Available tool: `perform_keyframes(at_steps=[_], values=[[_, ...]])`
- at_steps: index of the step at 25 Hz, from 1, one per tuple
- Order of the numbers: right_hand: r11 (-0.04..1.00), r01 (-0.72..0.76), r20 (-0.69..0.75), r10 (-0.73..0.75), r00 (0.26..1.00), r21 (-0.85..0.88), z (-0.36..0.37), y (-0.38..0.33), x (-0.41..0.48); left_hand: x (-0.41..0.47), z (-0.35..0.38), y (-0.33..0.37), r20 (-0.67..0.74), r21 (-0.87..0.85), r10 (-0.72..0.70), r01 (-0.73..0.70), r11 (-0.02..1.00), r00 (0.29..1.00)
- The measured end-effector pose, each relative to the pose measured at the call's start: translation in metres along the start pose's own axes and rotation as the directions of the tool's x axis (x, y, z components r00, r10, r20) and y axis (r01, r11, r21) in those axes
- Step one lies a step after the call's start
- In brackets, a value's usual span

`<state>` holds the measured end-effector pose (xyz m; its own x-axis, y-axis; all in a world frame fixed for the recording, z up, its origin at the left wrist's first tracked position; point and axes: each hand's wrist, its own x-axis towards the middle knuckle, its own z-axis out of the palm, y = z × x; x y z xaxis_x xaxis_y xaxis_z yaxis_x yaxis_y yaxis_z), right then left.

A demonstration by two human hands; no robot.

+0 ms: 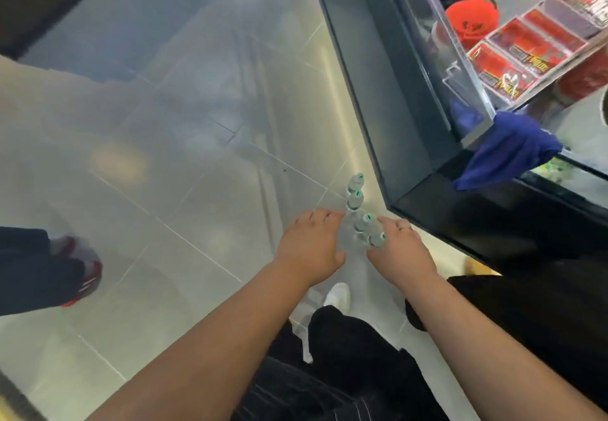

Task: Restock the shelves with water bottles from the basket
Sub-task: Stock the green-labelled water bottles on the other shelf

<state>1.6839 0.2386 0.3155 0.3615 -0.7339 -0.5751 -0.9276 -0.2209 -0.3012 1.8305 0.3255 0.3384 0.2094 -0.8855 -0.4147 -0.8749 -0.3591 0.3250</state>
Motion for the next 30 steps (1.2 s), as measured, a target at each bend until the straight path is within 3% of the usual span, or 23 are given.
perform_keyframes(at_steps=[7,11,16,19,24,27,30], values=[[0.961,-0.246,-0.027,0.251,0.968,0.127,0.102,0.033,0.130,0.163,0.092,-0.057,0.194,0.015,0.119,-0.124,0.992,0.974],[0.853,-0.453,0.002,0.469,0.883,0.260,0.178,0.067,0.204,0.243,0.185,-0.093,0.270,0.007,0.179,-0.188,0.982,0.946],[0.774,-0.523,-0.092,0.587,0.805,0.357,0.290,0.133,0.274,0.322,0.317,-0.120,0.343,0.019,0.224,-0.245,0.969,0.912],[0.740,-0.549,-0.107,0.628,0.771,0.388,0.352,0.178,0.313,0.360,0.388,-0.135,0.343,-0.064,0.252,-0.246,0.967,0.905],[0.557,-0.466,0.020,0.626,0.779,0.688,0.428,0.244,0.386,0.415,0.482,-0.150,0.295,-0.273,0.233,-0.152,0.950,0.927],[0.400,-0.260,-0.033,0.596,0.803,0.879,0.450,0.270,0.419,0.447,0.515,-0.149,0.237,-0.425,0.298,-0.177,0.888,0.925],[0.347,-0.143,-0.082,0.560,0.825,0.927,0.458,0.284,0.434,0.467,0.536,-0.142,0.211,-0.488,0.389,-0.248,0.837,0.897]])
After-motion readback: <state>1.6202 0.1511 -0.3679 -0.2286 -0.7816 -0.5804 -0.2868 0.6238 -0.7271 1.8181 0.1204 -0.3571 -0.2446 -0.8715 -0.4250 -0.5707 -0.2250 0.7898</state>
